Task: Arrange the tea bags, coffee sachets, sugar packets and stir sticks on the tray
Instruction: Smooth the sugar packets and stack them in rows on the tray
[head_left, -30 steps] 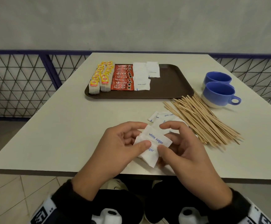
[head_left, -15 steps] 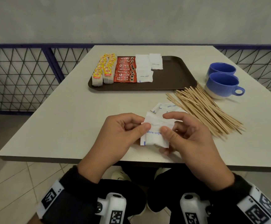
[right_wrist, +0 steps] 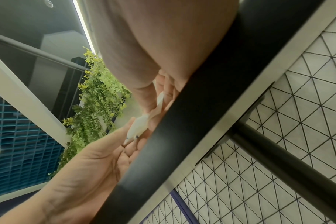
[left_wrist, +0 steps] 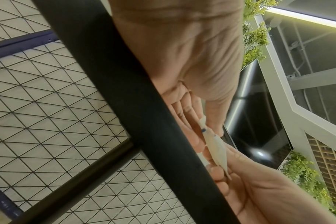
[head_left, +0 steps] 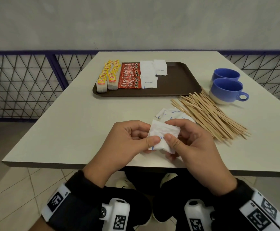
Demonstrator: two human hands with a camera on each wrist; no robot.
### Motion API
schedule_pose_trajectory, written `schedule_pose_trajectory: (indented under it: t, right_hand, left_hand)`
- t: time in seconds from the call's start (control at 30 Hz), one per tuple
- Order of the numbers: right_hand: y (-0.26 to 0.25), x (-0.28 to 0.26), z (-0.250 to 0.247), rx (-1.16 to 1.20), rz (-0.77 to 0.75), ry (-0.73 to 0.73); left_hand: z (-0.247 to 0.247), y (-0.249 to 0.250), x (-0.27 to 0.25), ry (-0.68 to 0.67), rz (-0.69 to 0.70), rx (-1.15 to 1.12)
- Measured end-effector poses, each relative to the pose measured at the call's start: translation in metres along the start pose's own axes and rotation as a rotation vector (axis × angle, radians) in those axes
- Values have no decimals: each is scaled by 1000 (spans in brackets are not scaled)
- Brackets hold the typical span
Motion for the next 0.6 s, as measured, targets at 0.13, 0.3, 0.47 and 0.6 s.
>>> schedule_pose_trajectory:
  t: [0.13, 0.3, 0.47, 0.6]
  right_hand:
    - [0, -2, 1, -15, 4, 15]
    - [-3, -4, 2, -43, -7, 15]
    - [-5, -5, 1, -68, -13, 33]
    - [-6, -4, -2, -81, -10, 50]
  left_hand:
    - [0, -1, 1, 39, -14, 38]
    - [1, 1, -1, 43, -9, 71]
    - [1, 0, -1, 47, -5, 68]
    - [0, 1, -1, 56, 4, 68]
Point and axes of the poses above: each hand's wrist, its own x-axis towards the middle knuckle, its own z-axis out of the palm, y = z × x, the point moved 4 cm from there along x, towards the middle knuckle, and after that the axes turned 10 degrees about z, right-handed, at the moved point
